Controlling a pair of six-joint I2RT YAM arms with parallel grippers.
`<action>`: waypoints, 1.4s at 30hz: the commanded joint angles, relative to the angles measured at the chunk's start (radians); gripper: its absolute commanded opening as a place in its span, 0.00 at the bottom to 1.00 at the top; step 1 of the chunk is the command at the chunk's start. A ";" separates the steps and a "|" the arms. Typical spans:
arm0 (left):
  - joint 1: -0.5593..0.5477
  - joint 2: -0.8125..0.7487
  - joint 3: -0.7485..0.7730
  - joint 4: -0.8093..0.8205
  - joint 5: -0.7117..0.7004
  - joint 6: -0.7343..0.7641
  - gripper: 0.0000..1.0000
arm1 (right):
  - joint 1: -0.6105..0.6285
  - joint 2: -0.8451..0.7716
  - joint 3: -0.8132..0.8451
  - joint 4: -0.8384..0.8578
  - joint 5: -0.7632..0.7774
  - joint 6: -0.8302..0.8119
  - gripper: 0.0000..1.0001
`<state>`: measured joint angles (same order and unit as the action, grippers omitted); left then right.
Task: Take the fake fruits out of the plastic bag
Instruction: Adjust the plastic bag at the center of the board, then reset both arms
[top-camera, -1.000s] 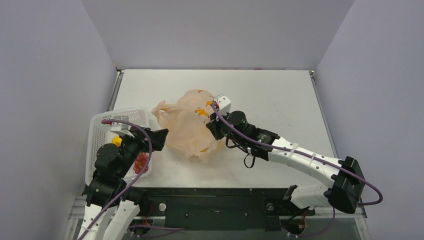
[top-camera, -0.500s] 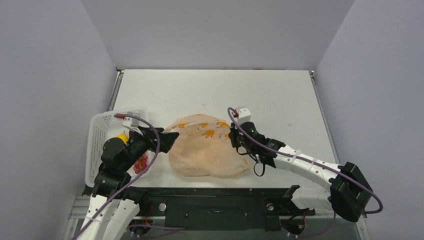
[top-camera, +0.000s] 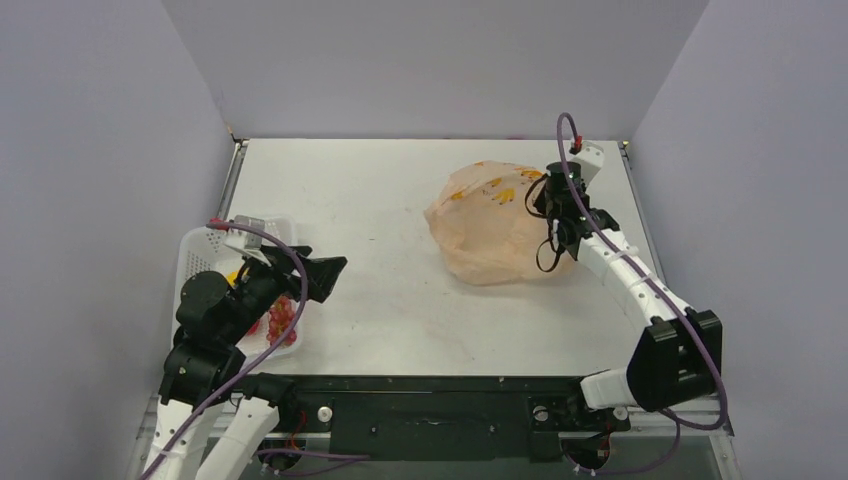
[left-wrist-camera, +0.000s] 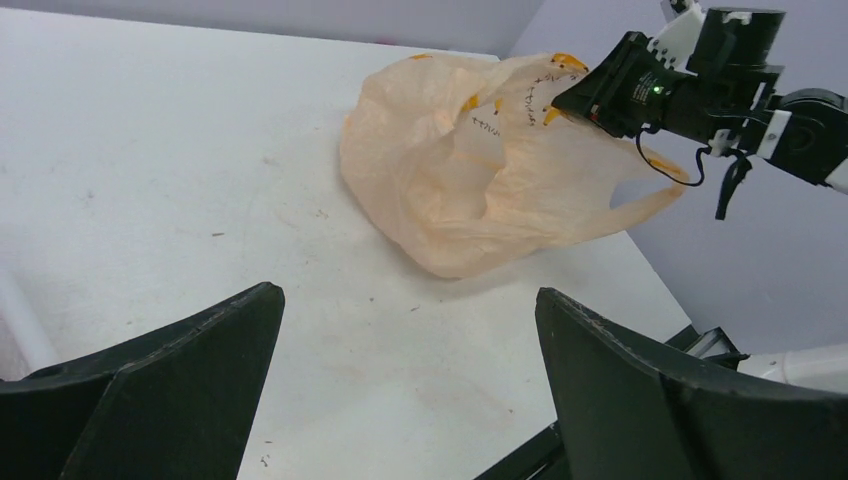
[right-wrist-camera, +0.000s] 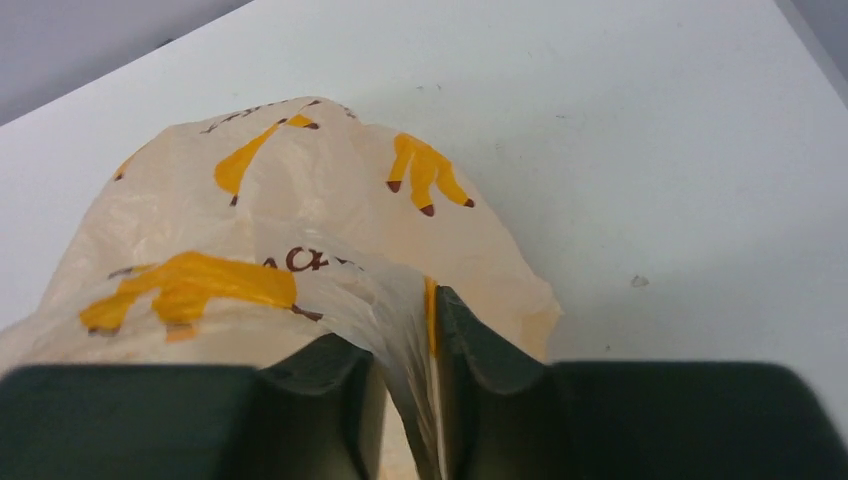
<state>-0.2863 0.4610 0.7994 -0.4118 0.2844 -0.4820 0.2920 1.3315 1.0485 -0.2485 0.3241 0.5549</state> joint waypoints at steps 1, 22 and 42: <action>0.004 0.041 0.147 -0.114 -0.050 0.115 0.97 | -0.050 0.115 0.135 -0.119 -0.019 -0.068 0.28; 0.001 0.054 0.389 -0.210 -0.316 0.204 0.97 | 0.123 -0.444 0.238 -0.416 0.145 -0.254 0.84; -0.024 0.009 0.522 -0.230 -0.493 0.243 0.97 | 0.133 -0.736 0.253 -0.401 0.238 -0.290 0.86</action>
<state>-0.3061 0.4770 1.3098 -0.6468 -0.1684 -0.2646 0.4206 0.5861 1.3159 -0.6529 0.5625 0.2859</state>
